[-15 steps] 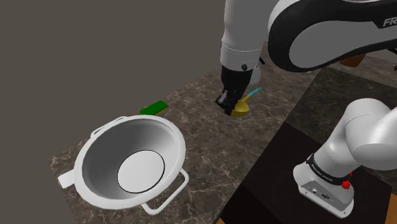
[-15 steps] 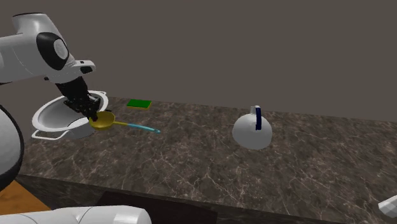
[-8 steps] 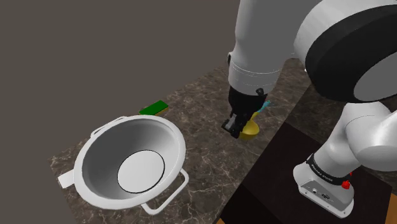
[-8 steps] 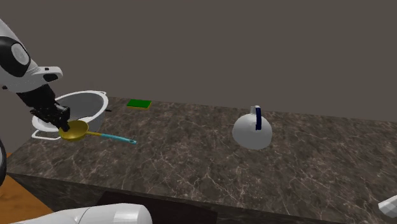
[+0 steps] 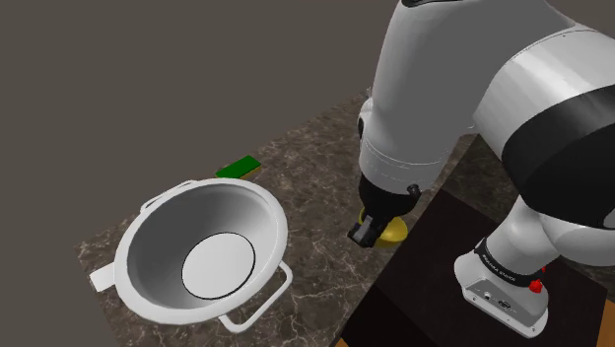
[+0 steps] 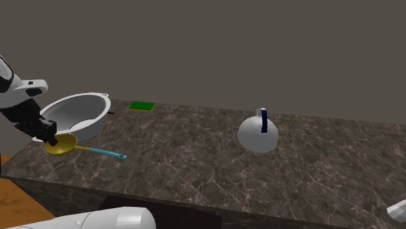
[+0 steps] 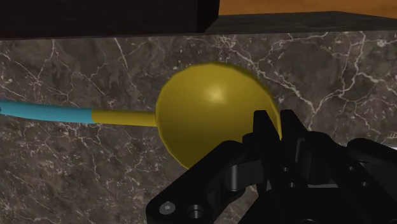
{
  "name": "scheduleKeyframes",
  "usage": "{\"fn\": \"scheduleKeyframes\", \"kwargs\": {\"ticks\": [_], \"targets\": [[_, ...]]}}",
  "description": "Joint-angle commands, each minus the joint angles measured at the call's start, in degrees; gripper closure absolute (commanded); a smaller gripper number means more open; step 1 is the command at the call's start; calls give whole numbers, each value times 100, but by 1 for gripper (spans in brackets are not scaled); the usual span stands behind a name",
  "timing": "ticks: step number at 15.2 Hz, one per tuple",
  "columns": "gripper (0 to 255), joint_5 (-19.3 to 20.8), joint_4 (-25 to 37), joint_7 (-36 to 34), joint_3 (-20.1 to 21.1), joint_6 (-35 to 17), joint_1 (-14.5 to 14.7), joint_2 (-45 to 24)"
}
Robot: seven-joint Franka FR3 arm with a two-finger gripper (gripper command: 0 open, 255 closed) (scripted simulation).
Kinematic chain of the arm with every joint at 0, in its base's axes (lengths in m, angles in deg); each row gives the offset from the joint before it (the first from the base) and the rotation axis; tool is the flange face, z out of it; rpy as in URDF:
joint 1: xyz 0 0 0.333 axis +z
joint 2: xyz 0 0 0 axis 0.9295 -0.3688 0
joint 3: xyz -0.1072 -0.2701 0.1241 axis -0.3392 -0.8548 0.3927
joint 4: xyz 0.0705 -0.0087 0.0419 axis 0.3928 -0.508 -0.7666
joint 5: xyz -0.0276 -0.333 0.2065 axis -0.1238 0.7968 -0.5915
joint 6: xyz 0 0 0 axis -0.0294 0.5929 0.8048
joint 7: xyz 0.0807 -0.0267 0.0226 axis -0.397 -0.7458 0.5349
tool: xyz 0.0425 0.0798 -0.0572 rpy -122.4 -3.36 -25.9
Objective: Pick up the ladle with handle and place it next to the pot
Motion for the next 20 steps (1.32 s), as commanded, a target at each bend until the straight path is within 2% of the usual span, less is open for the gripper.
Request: {"fn": "scheduleKeyframes", "kwargs": {"ticks": [1, 20], "targets": [[255, -14, -124, -20, 43, -160, 5, -35], [255, 66, -1081, -276, 498, -1798, -98, -755]]}}
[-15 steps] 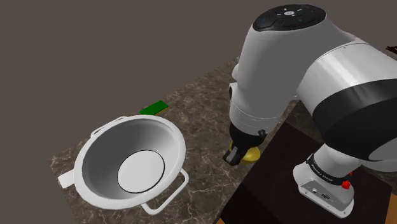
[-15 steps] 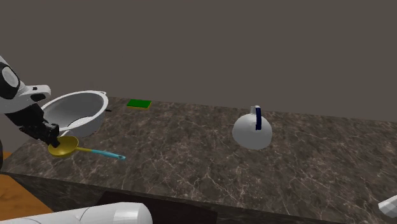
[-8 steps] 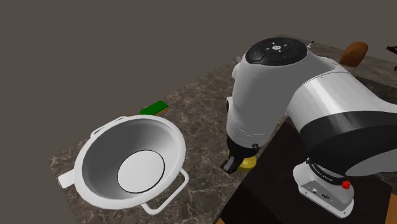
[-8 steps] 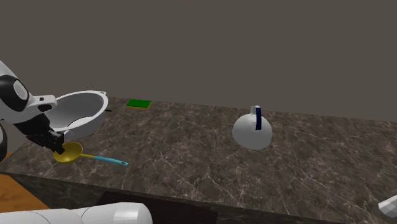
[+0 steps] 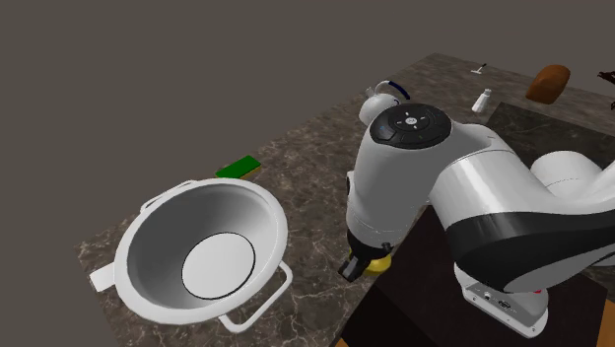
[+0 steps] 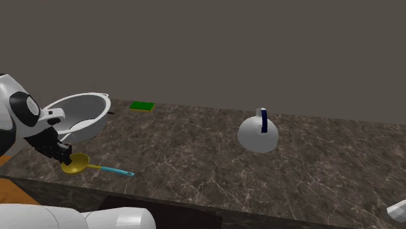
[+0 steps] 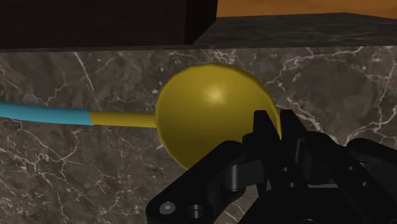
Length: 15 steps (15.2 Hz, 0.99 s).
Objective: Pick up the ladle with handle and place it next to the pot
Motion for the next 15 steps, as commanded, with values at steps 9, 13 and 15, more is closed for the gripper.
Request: {"fn": "scheduleKeyframes", "kwargs": {"ticks": [9, 13, 15], "targets": [[255, 294, -329, -302, 293, -928, -182, -661], [255, 445, -401, -434, 377, -1197, -254, -889], [255, 444, -402, -434, 377, -1197, -254, -889]]}}
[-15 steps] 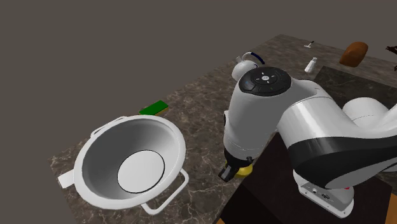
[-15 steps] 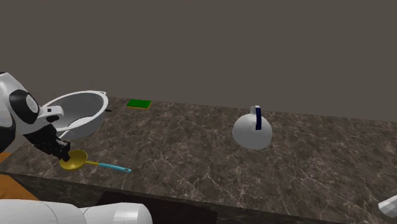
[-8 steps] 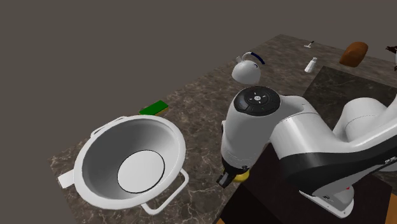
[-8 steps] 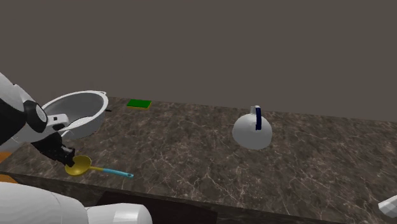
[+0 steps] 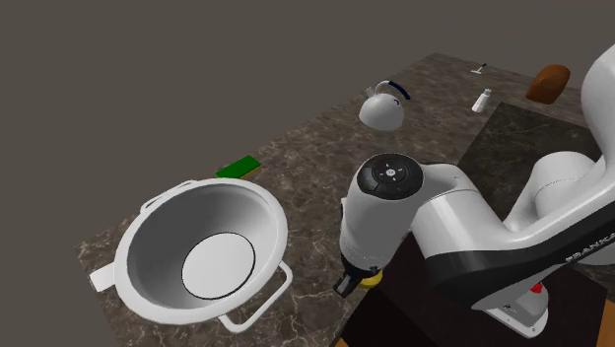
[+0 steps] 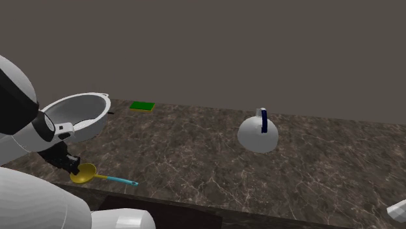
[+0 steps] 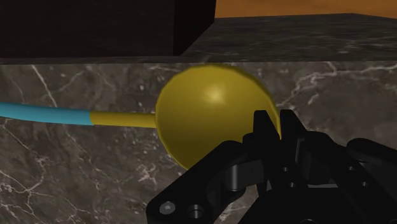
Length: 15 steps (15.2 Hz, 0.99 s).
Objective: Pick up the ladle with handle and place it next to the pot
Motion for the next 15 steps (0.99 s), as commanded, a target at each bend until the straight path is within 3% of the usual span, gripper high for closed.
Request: {"fn": "scheduleKeyframes", "kwargs": {"ticks": [1, 5, 6, 11, 15], "targets": [[255, 10, -2, -10, 6, -16, -4, -14], [255, 10, -2, -10, 6, -16, -4, -14], [0, 10, -2, -11, 6, -16, -4, -15], [0, 10, -2, -11, 6, -16, -4, -15], [0, -332, 353, 276, -215, 874, 174, 600]]}}
